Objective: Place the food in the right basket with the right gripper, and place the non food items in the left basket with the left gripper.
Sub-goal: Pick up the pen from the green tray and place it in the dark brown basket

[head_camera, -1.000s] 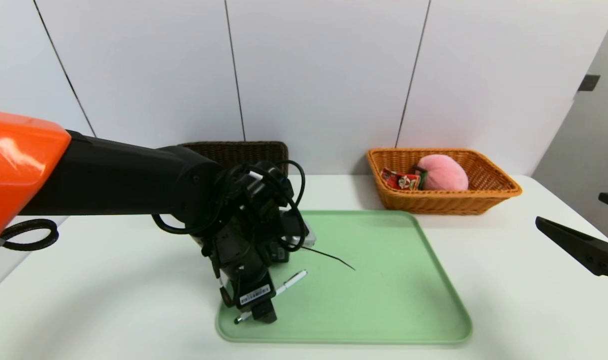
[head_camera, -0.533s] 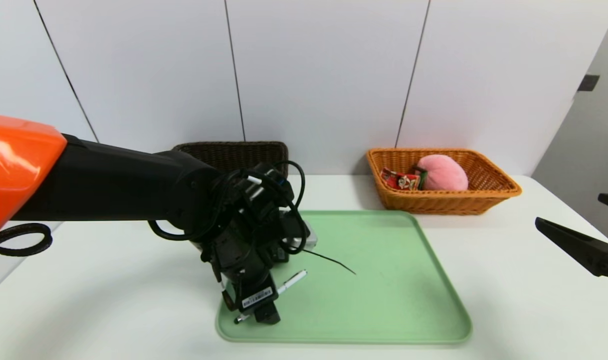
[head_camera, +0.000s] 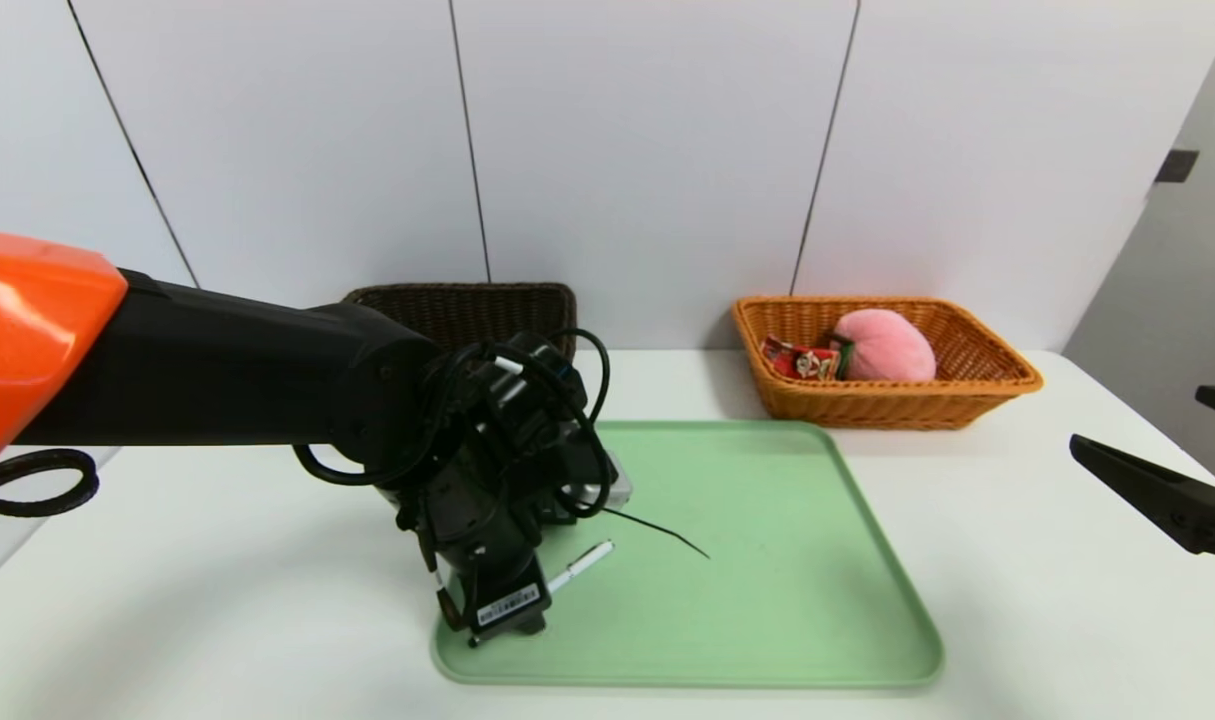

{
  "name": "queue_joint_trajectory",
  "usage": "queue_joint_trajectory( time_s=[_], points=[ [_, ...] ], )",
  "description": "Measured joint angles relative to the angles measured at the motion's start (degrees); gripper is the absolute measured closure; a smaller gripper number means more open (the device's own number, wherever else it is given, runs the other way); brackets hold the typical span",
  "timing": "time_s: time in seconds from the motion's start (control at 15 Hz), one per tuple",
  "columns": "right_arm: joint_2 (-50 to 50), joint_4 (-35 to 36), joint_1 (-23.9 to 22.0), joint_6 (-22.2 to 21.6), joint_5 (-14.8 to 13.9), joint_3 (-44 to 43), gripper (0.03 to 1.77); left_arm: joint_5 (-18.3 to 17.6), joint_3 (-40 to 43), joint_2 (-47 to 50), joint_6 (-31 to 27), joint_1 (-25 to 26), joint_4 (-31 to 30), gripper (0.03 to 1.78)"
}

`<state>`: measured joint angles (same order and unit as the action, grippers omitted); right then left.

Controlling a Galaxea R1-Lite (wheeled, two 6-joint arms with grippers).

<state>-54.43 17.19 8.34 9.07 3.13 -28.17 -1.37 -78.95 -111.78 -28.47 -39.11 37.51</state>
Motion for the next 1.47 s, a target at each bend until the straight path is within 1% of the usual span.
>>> queue_joint_trajectory(
  time_s=[0.13, 0.2, 0.27, 0.8, 1.13, 1.2, 1.33, 1.47],
  points=[
    [0.1, 0.0, 0.0, 0.1, 0.0, -0.3, 0.09, 0.2, 0.1, 0.4, 0.0, 0.0, 0.1, 1.05],
    [0.1, 0.0, 0.1, 0.0, 0.0, -0.4, 0.09, 0.2, 0.1, 0.5, 0.0, 0.1, 0.1, 1.47],
    [0.1, 0.0, 0.2, 0.0, 0.0, -0.5, 0.09, 0.2, 0.1, 0.7, 0.1, 0.2, 0.1, 1.74],
    [0.4, 0.0, 0.3, -0.1, -0.1, -0.4, 0.09, -0.3, 0.0, 2.6, 0.6, 0.3, -0.2, 1.74],
    [0.4, 0.0, 0.3, 0.0, 0.0, -0.2, 0.09, -3.0, -1.4, 9.5, 1.8, 0.5, -0.7, 1.74],
    [0.4, 0.0, 0.3, 0.0, 0.0, -0.2, 0.09, -3.9, -2.3, 11.0, 2.6, 0.6, -1.4, 1.74],
    [0.2, 0.0, 0.3, -0.1, 0.0, 0.0, 0.09, -6.1, -4.3, 13.7, 7.2, 1.0, -4.5, 1.74],
    [-0.2, 0.0, 0.3, 0.4, 0.0, -0.7, 0.09, -6.6, -5.2, 15.6, 12.0, 2.4, -10.9, 1.74]
  ],
)
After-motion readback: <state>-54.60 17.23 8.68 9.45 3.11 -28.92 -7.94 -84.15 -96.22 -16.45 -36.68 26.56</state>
